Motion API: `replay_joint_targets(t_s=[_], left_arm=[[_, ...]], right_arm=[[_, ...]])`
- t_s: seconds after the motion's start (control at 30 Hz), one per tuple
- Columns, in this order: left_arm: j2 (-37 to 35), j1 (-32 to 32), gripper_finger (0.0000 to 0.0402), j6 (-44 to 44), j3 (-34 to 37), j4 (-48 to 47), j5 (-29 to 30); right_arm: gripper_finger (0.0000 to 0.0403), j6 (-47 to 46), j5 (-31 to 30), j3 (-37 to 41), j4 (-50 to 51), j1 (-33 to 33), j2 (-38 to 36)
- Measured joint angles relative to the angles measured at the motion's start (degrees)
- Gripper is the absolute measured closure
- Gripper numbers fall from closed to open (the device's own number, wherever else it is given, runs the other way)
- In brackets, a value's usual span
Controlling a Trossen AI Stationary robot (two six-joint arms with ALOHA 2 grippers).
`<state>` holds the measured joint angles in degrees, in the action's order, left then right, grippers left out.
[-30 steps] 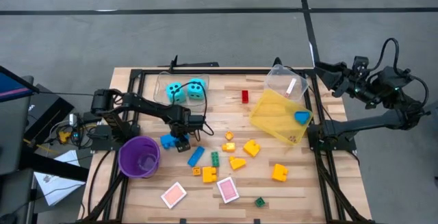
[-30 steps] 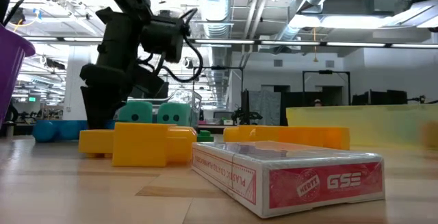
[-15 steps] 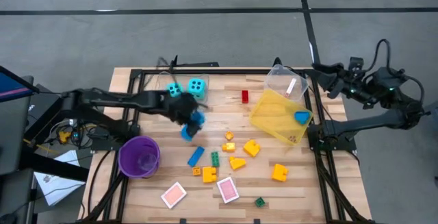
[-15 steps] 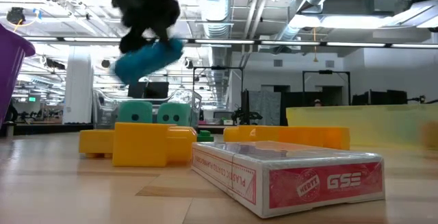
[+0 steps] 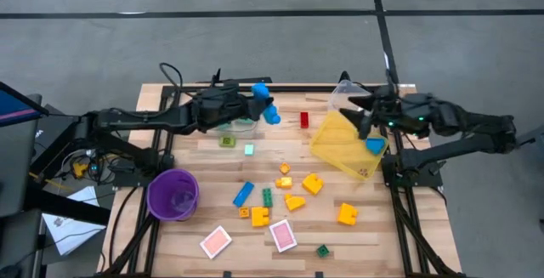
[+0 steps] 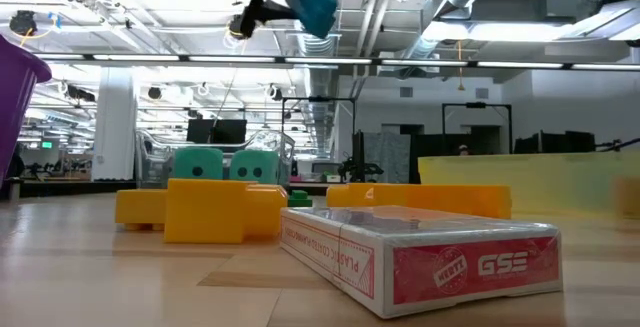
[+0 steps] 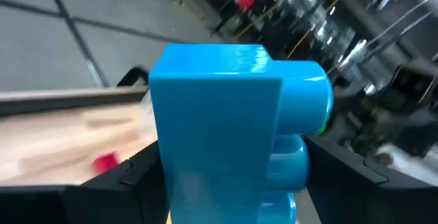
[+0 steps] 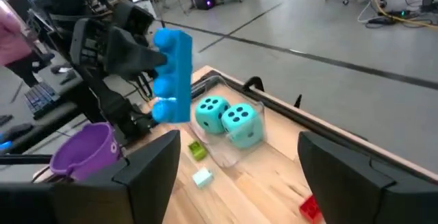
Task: Pick & Place Toys
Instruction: Put the blue game piece into the yellow bin
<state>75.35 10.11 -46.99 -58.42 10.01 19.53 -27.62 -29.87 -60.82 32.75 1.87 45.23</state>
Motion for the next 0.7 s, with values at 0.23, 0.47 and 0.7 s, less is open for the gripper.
replay_joint_targets(t_s=[0.23, 0.47, 0.7], left_arm=[[5.59, -0.45, 0.0143, -1.82, -2.32, 6.12, 1.14], [10.91, -0.70, 0.0142, -0.98, -8.73, 11.14, 3.24], [13.28, -0.70, 0.0142, 0.12, -13.17, 11.14, 3.49]], right_arm=[[0.0116, 5.15, -0.03, -0.21, -11.11, -0.01, 9.91], [0.0116, 11.01, -1.62, -1.49, -14.85, -0.15, 17.75], [0.0116, 19.58, -3.63, -6.98, -15.29, -0.20, 24.33]])
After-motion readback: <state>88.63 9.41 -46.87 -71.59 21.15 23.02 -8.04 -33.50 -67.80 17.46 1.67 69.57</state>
